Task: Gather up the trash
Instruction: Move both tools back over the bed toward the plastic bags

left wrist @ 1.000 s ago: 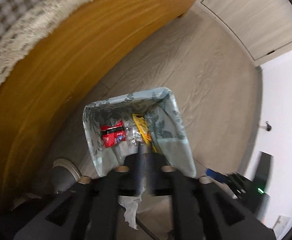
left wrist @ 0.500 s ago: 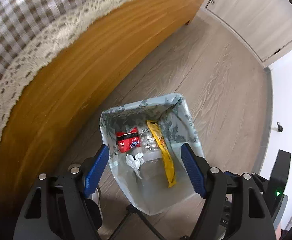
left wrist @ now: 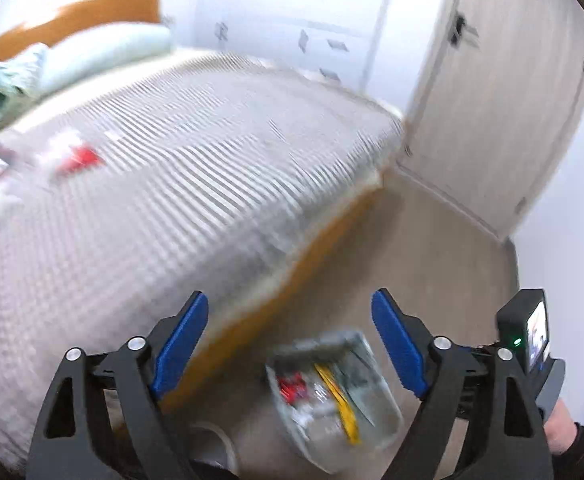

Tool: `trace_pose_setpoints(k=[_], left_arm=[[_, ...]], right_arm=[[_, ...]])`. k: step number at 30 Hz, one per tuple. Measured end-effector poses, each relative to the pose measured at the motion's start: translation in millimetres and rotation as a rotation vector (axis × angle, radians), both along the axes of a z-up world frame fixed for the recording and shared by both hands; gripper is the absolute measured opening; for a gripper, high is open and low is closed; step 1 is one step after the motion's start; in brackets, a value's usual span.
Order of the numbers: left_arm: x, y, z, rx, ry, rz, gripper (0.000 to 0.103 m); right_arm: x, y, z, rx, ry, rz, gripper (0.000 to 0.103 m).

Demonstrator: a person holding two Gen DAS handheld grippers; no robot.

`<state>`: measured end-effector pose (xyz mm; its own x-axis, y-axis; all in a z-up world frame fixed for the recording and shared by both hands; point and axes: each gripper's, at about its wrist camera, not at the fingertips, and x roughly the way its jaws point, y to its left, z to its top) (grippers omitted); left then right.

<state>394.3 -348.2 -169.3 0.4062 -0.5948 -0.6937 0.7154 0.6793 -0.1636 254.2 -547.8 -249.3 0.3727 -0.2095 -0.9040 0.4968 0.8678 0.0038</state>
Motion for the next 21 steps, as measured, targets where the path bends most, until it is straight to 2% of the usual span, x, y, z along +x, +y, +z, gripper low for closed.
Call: trace_pose_setpoints(k=[4,9,16,21], left_arm=[[42.1,56.3,27.2,-0.043,-0.063,0.121,0.085],[96.5,122.7,33.8,-0.063,-0.09,0.297,0.087],[161.7,200.7,15.1,-0.143,-0.114,0.486,0.087],[200.0,257.2,-1.1,-0.146,-0.085,0.647,0.087]], right_arm=[[52.6,30.2,47.1,-0.052,-0.098,0.082,0.059],[121.0,78.5,85.9,-0.094,-0.173,0.212,0.059],[205.9,147.4,107.0,-0.114,-0.222,0.382,0.059],[277.7,203.7,113.3,-0.095,-0.267,0.525,0.059]])
